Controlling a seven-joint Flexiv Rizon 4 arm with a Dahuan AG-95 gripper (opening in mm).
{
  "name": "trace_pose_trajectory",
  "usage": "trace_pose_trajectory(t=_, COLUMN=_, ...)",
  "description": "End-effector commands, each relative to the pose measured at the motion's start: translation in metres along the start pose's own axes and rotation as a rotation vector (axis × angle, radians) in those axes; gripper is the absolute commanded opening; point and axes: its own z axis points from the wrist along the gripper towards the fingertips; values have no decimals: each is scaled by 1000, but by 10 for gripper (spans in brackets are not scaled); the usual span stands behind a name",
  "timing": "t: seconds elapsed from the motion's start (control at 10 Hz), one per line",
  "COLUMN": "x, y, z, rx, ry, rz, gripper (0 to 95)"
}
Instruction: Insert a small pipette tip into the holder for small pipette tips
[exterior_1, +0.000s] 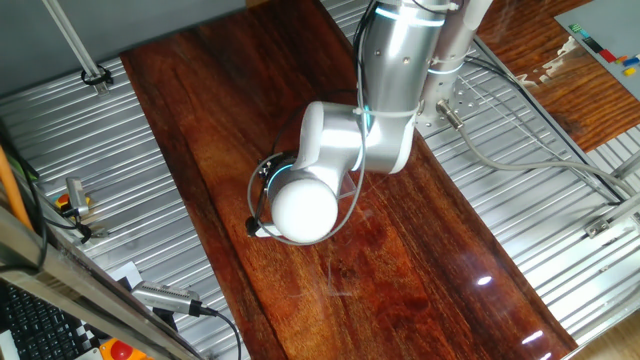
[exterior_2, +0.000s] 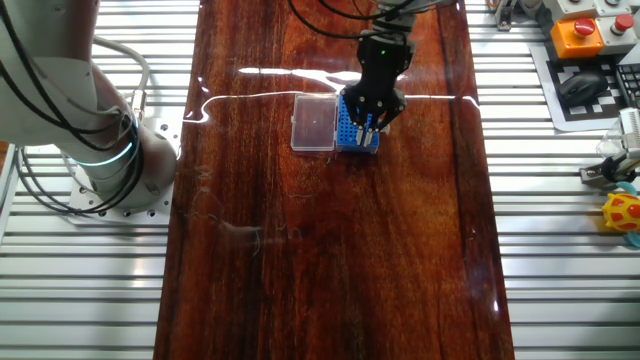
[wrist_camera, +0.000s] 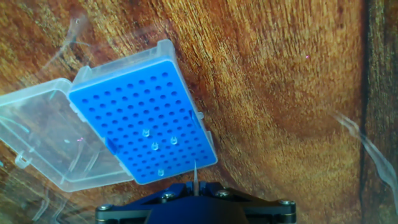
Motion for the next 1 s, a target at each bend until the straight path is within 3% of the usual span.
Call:
trace_pose_trajectory(t=0.1, x=1, y=1, z=0, rx=3, ry=2, rz=2, gripper=0)
trace_pose_trajectory(t=1.0, x=-9, y=-2, z=-5, rx=11, ry=27, rz=-2, gripper=0)
